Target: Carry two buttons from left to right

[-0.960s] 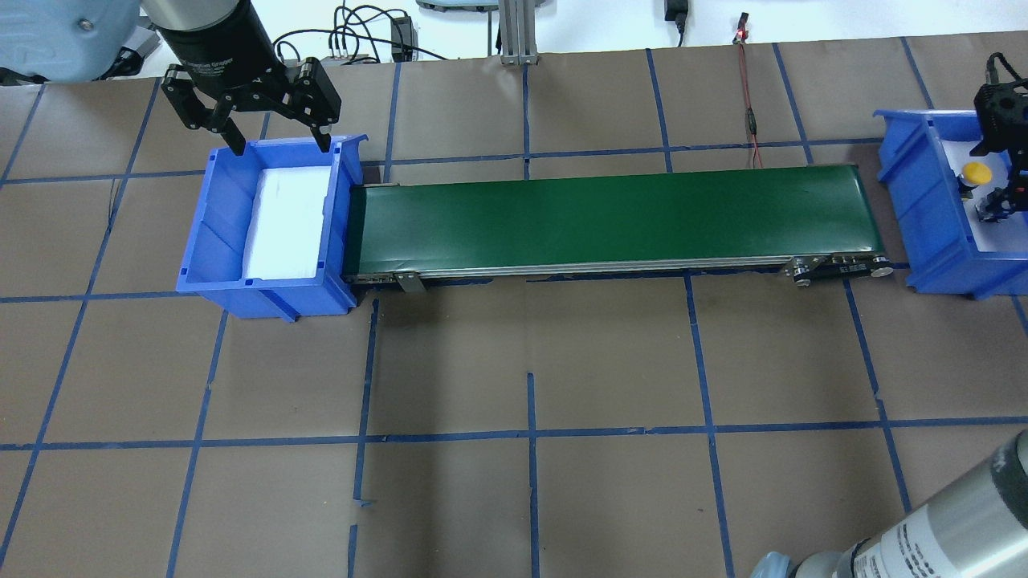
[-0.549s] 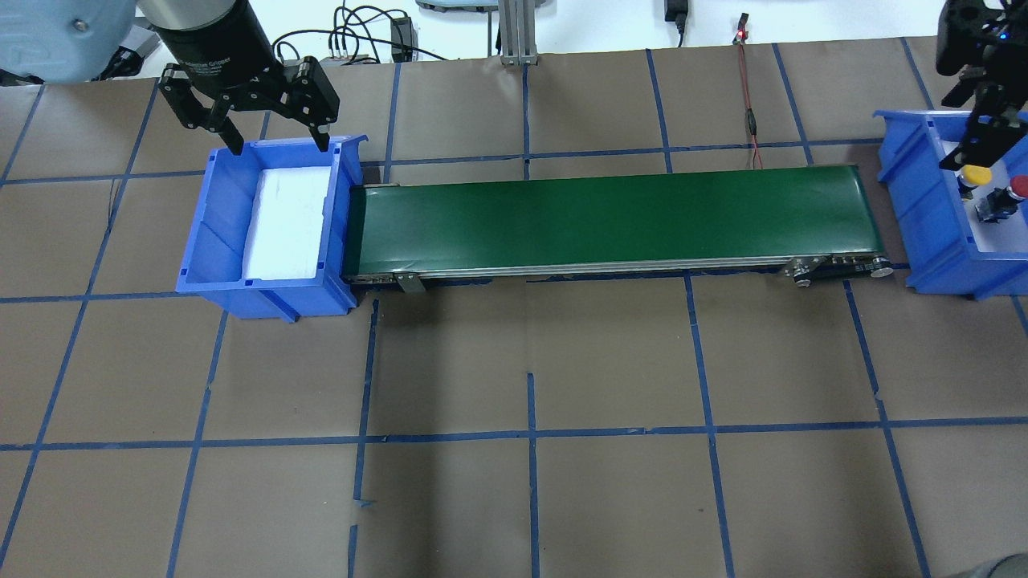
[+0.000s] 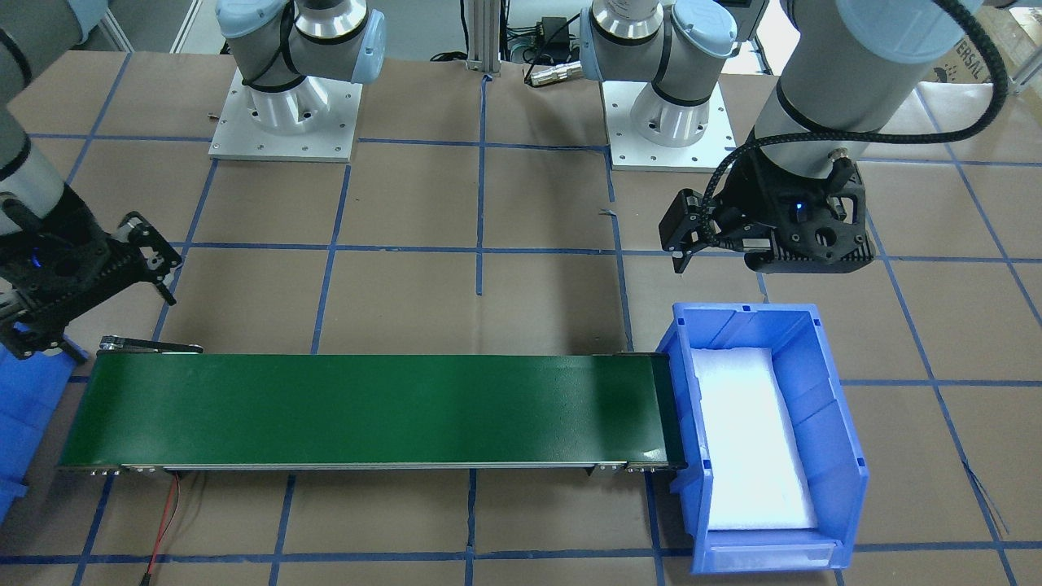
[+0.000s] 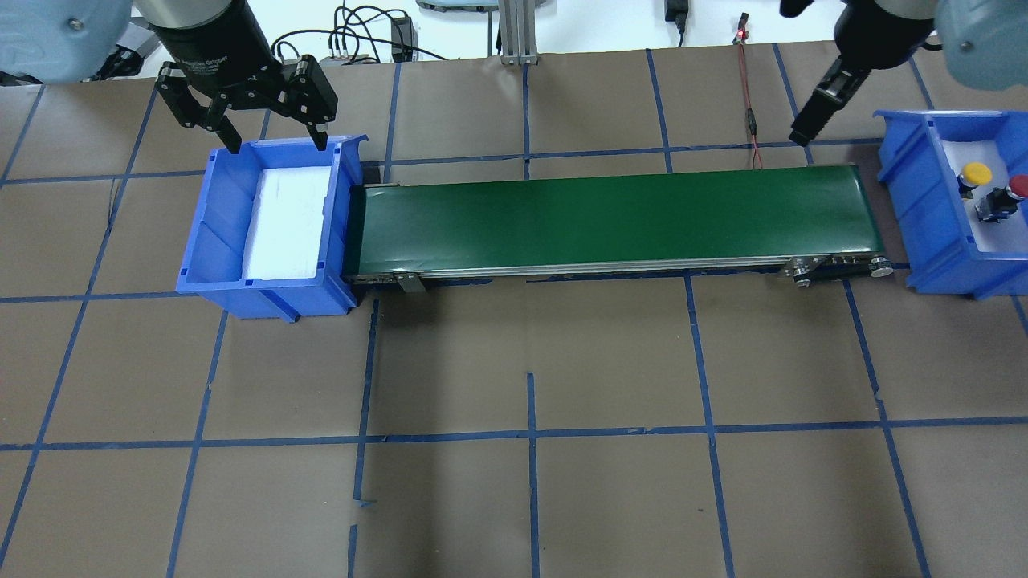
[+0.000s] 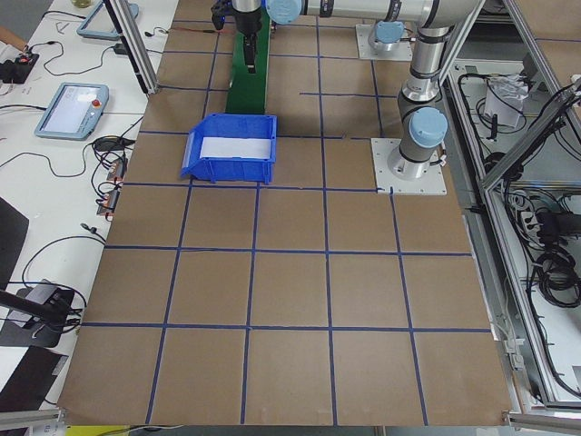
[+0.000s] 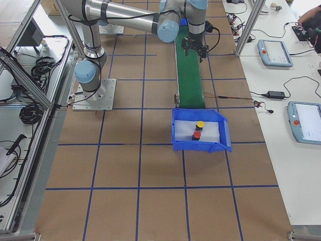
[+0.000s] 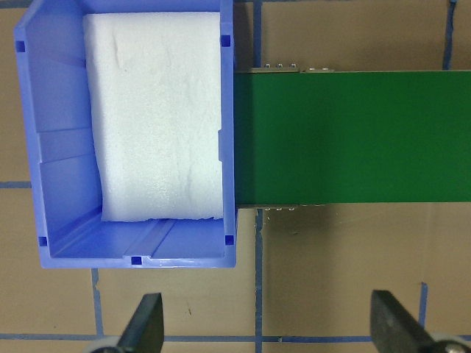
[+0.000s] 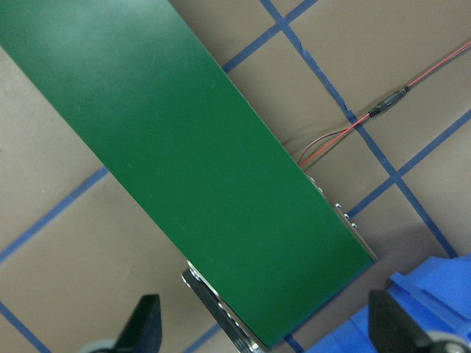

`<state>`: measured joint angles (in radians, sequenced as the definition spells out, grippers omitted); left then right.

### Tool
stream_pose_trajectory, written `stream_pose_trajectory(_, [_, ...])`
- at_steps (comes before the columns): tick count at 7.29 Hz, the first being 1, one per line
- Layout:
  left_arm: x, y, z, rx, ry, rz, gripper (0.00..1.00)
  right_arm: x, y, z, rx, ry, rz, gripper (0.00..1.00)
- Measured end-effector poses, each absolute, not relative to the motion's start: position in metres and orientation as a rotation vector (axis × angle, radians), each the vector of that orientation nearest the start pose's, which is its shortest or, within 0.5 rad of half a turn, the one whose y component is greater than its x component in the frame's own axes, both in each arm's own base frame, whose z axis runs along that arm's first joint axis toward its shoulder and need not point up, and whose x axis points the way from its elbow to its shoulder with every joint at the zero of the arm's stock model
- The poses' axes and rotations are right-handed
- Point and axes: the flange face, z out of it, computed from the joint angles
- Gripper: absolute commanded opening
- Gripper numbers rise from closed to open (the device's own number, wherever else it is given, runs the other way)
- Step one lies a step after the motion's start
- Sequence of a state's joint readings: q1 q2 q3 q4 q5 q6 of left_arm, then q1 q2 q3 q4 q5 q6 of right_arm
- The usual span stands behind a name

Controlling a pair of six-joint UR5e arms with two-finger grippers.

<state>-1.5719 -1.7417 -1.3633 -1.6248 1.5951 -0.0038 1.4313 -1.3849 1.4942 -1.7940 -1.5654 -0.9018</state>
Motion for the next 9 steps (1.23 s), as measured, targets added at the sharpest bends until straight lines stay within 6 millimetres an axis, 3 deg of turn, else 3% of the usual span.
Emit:
stream_pose_trajectory(2, [-0.131,-0.560,0.496,-0.006,3.116,0.024,1.00,0.080,-0.592,0.455,-0.823,3.037,-0.175,1.00])
stream_pose_trajectory(5, [-0.131,-0.559,0.497,-0.007,3.115,0.029,1.00,0.104,-0.584,0.460,-0.353,3.100,-0.095,1.00])
stream_pose_trajectory(7, [-0.131,-0.560,0.496,-0.007,3.115,0.031,1.00,0.107,-0.581,0.459,-0.230,3.120,-0.061,1.00])
stream_pose_trajectory(9, [-0.130,-0.560,0.496,-0.008,3.115,0.029,1.00,0.109,-0.581,0.460,-0.224,3.122,-0.058,1.00])
